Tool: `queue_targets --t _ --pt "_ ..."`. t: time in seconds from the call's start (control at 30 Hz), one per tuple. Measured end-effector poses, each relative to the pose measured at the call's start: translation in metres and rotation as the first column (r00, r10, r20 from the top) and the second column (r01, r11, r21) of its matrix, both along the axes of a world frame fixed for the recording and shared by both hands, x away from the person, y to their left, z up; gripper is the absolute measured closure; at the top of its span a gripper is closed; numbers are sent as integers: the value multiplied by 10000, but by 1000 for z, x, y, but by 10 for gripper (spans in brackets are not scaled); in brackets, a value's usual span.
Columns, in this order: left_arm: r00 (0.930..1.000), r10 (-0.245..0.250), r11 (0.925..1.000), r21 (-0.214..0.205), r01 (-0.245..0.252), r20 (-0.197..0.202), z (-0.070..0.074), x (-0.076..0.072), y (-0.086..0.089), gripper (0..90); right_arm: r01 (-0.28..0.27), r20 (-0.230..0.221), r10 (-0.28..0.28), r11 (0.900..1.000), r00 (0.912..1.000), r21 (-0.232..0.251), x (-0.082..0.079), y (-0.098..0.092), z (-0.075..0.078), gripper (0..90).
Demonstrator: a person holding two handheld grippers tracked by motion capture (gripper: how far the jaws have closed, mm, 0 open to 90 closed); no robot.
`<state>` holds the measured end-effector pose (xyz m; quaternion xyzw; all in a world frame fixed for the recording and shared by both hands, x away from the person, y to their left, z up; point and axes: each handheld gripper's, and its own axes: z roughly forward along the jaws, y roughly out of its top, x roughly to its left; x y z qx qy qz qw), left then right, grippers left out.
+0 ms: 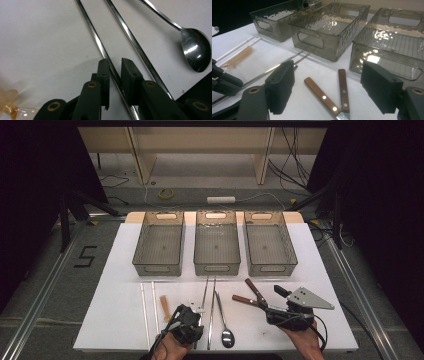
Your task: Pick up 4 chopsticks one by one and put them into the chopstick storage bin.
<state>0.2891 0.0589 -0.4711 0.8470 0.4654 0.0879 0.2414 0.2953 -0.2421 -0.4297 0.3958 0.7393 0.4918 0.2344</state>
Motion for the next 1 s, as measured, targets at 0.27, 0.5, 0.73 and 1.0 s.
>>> queue_targets --t 0.27,0.5,0.73,1.0 --pt "9992 351 9990 -269 -346 173 -2 -5 6 792 3 -5 -3 10000 10000 -31 0 0 0 283" --pt "9955 712 9963 -525 -680 625 -6 -16 7 788 0 12 0 10000 10000 -3 -1 1 1 283" --pt "9879 1029 9932 -655 -958 1162 -10 -24 7 796 16 1 -16 10000 10000 -24 0 1 0 283" --pt "9769 1482 9859 -1003 -1338 1536 -14 -30 8 814 49 15 -49 10000 10000 -55 0 1 0 283"
